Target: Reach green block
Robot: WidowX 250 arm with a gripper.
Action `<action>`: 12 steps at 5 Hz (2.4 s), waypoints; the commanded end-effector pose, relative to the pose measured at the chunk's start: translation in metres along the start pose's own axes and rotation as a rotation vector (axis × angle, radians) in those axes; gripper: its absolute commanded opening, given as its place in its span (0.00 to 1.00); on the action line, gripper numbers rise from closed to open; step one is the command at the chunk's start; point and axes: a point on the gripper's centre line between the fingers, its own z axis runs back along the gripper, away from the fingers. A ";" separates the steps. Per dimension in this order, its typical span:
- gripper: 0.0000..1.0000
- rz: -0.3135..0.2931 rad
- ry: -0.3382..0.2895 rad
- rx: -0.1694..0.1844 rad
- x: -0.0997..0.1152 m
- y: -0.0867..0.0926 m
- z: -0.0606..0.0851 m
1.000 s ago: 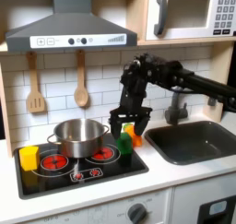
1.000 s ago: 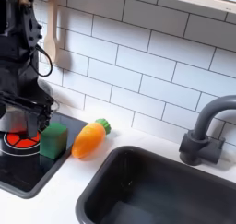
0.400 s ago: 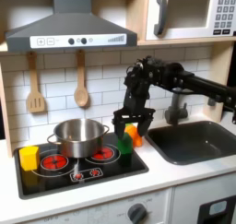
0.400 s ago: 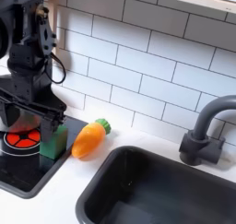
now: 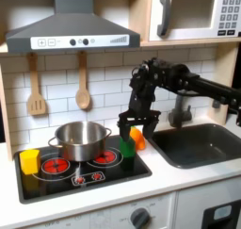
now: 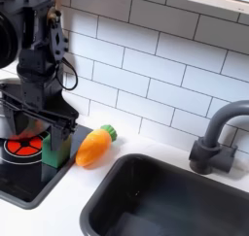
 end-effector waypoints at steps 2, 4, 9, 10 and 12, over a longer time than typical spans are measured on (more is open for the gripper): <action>1.00 0.013 0.041 -0.011 0.008 -0.001 -0.017; 1.00 0.013 0.051 -0.006 0.017 0.001 -0.026; 1.00 -0.027 0.055 -0.015 0.021 -0.003 -0.036; 1.00 -0.034 0.071 -0.019 0.021 -0.005 -0.045; 1.00 -0.055 0.084 -0.024 0.024 -0.010 -0.054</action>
